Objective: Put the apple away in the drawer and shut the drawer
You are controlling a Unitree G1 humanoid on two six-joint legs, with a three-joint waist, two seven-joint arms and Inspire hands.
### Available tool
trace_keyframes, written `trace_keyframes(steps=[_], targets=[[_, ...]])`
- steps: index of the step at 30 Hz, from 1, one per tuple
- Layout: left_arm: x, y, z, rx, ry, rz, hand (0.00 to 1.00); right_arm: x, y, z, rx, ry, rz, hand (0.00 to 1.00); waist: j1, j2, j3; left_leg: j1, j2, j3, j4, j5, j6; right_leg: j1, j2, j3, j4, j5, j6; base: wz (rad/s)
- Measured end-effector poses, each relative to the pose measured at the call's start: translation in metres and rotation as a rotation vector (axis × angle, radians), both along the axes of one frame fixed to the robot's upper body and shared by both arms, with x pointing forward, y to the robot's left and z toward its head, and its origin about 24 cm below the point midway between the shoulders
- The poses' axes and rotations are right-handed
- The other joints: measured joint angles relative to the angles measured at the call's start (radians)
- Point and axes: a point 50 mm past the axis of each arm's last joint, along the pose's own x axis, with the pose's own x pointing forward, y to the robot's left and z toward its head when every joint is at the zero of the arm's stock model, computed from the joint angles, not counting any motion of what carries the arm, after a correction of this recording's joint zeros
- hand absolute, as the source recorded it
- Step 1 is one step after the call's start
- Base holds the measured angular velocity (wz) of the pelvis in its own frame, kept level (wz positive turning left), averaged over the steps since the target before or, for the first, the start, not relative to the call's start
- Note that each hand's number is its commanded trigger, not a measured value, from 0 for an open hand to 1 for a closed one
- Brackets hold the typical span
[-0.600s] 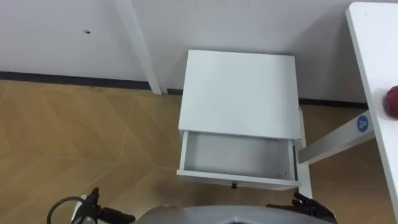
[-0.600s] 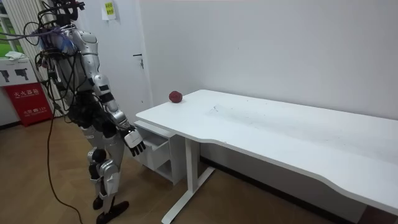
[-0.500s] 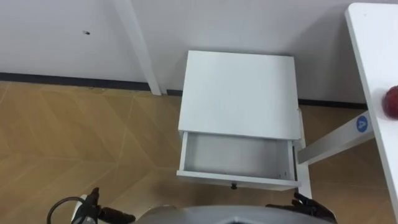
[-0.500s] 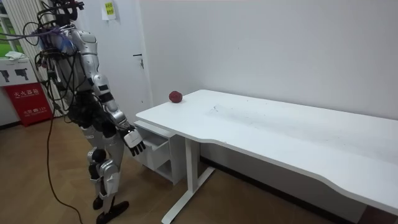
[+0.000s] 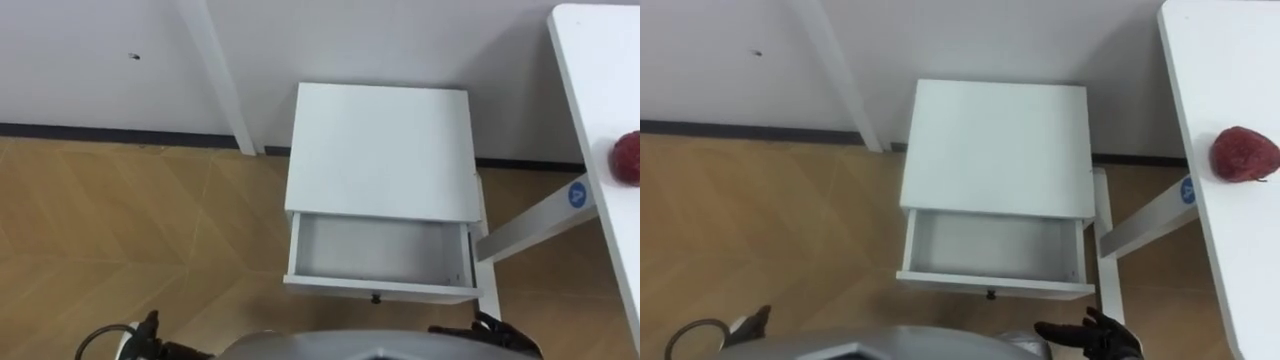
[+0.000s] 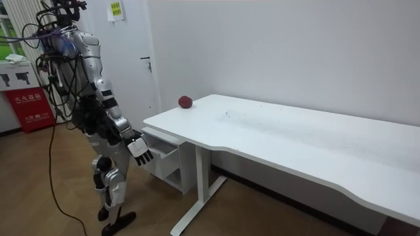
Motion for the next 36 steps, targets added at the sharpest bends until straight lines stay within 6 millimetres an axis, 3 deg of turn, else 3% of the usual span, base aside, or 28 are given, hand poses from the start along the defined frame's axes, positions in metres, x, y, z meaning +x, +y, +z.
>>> trace_keyframes(steps=[4, 13, 18, 24, 28, 36], targets=[[-0.005, -0.002, -0.001, 0.000, 0.007, 0.048, 0.00, -0.014, -0.004, 0.000, 0.000, -0.007, -0.205, 0.00, -0.005, 0.000, -0.0004, 0.012, -0.002, 0.002, -0.010, 0.002, 0.001, 0.004, -0.001, 0.010, 0.001, 0.000, 0.000, -0.04], [-0.032, 0.007, -0.001, 0.040, 0.033, 0.244, 0.00, -0.048, -0.020, 0.005, -0.062, -0.071, -0.921, 0.00, -0.049, -0.026, 0.0061, 0.033, -0.003, 0.004, -0.023, 0.003, -0.001, 0.012, 0.003, 0.033, 0.000, 0.000, 0.000, -0.07], [-0.040, 0.009, 0.000, 0.072, 0.065, 0.286, 0.00, -0.057, -0.025, 0.008, -0.107, -0.072, -1.184, 0.00, -0.081, -0.029, 0.0019, 0.030, -0.002, 0.004, -0.028, 0.003, 0.000, 0.004, 0.005, 0.048, 0.005, 0.004, 0.000, -0.07], [-0.036, 0.011, 0.000, 0.096, 0.065, 0.271, 0.00, -0.052, -0.032, 0.010, -0.129, -0.084, -1.431, 0.00, -0.084, -0.036, -0.0032, 0.026, 0.000, 0.016, -0.027, 0.004, 0.002, -0.017, 0.005, 0.050, 0.027, 0.004, 0.000, -0.10], [-0.036, 0.017, 0.002, 0.114, 0.075, 0.228, 0.00, -0.042, -0.035, 0.012, -0.140, -0.070, -1.504, 0.00, -0.086, -0.050, -0.0072, 0.008, 0.002, 0.020, -0.025, 0.004, 0.002, -0.036, 0.005, 0.052, 0.032, 0.004, 0.000, -0.04], [-0.032, 0.029, 0.009, 0.161, 0.019, 0.199, 0.00, -0.018, -0.070, 0.037, -0.293, -0.157, -1.602, 0.00, -0.083, -0.063, -0.0019, -0.005, 0.001, 0.026, -0.020, 0.006, 0.005, -0.056, 0.003, 0.055, 0.037, 0.004, 0.000, -0.02]])
